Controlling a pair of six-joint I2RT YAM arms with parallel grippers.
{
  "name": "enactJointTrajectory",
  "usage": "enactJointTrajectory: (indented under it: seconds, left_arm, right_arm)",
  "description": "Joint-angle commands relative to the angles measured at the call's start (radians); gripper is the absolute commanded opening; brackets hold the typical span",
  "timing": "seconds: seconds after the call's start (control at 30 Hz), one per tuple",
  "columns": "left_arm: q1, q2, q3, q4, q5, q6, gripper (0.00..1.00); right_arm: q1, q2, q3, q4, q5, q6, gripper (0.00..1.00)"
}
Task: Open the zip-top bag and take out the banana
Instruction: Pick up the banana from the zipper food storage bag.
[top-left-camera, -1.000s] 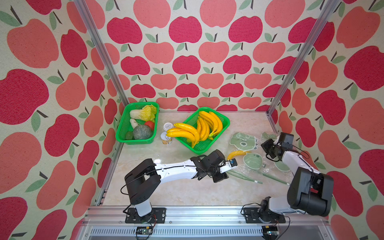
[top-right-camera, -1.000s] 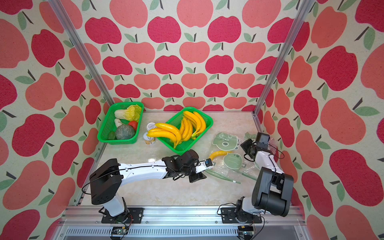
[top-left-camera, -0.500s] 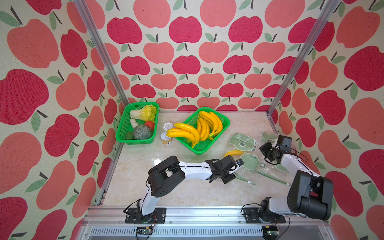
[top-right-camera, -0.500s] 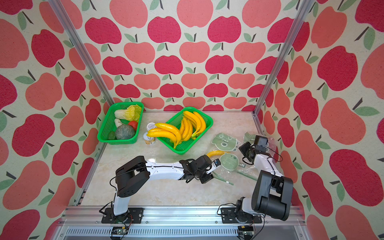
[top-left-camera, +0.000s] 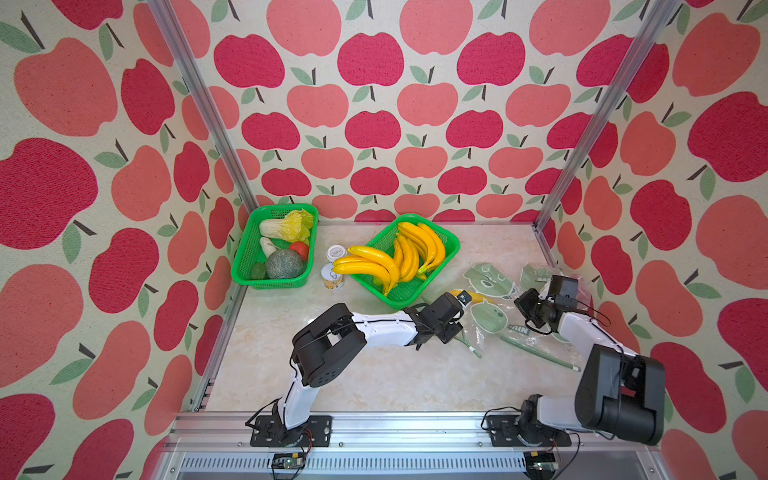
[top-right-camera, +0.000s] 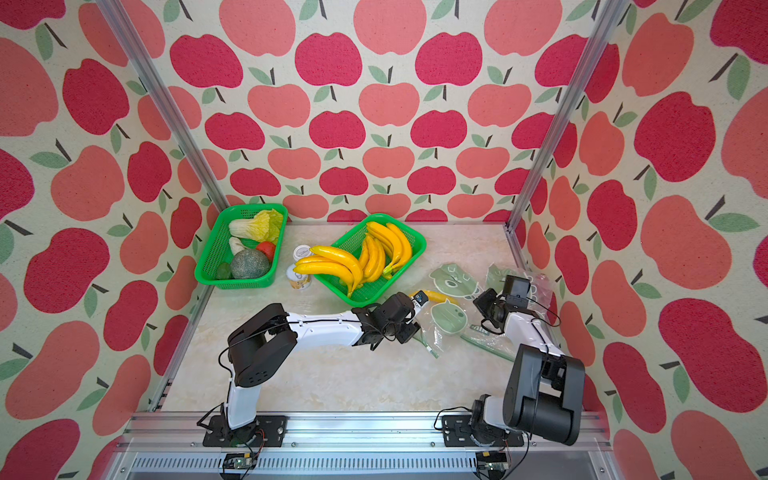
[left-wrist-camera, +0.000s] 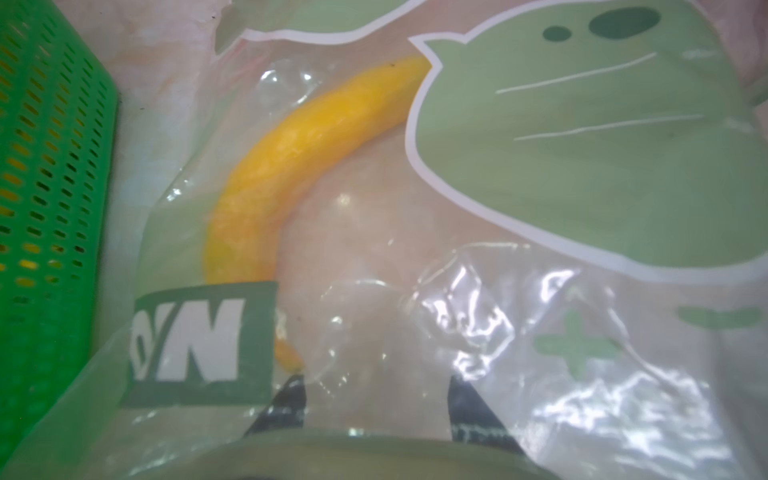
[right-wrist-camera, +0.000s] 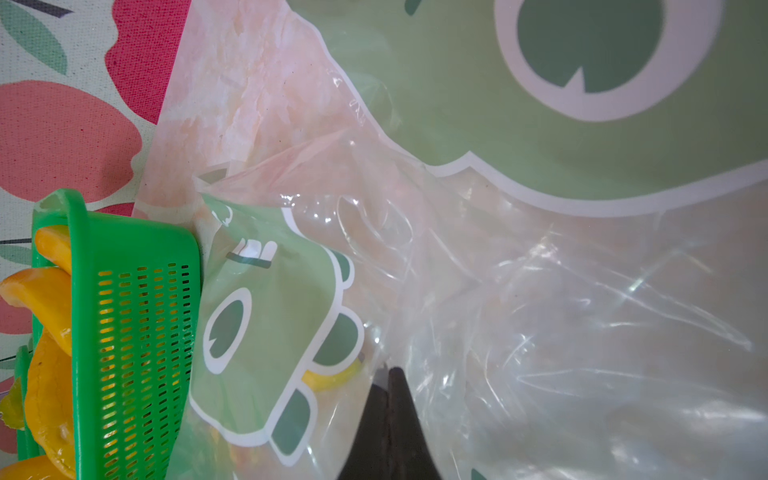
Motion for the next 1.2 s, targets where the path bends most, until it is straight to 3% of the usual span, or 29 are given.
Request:
enactJointTrajectory:
  seconds: [0.0, 0.3, 0.5, 0.57, 0.7, 0.8, 0.97, 1.17]
  left_arm:
    - [0.016, 0.016, 0.064, 0.004, -0.100, -0.028, 0.61]
    - [0.079, 0.181, 0.246, -0.125, -0.113, -0.061, 0.65]
    - [0.102, 0.249, 0.326, -0.223, -0.117, -0.075, 0.60]
    - [0.104, 0.254, 0.327, -0.231, -0.103, -0.076, 0.52]
    - [0.098, 0.243, 0.303, -0.205, -0.088, -0.074, 0.26]
    - [0.088, 0.233, 0.310, -0.205, -0.111, -0.076, 0.15]
    - [0.077, 0.201, 0.305, -0.201, -0.141, -0.094, 0.05]
    - [0.072, 0.130, 0.248, -0.244, -0.176, -0.199, 0.03]
  right_arm:
    - [0.014, -0.016, -0.019, -0.001, 0.001, 0.005, 0.00]
    - [0.024, -0.016, -0.033, 0.003, 0.001, 0.000, 0.00]
    - [0.024, -0.017, -0.036, -0.002, 0.005, -0.009, 0.00]
    - [0.025, -0.016, -0.038, 0.001, 0.008, -0.009, 0.00]
    - [0.024, -0.009, -0.040, 0.008, 0.003, -0.005, 0.00]
    - [0.026, -0.007, -0.041, 0.012, 0.006, -0.003, 0.00]
    - [0.026, -0.013, -0.040, 0.005, 0.022, -0.005, 0.00]
    - [0.026, -0.019, -0.018, -0.012, 0.068, 0.023, 0.00]
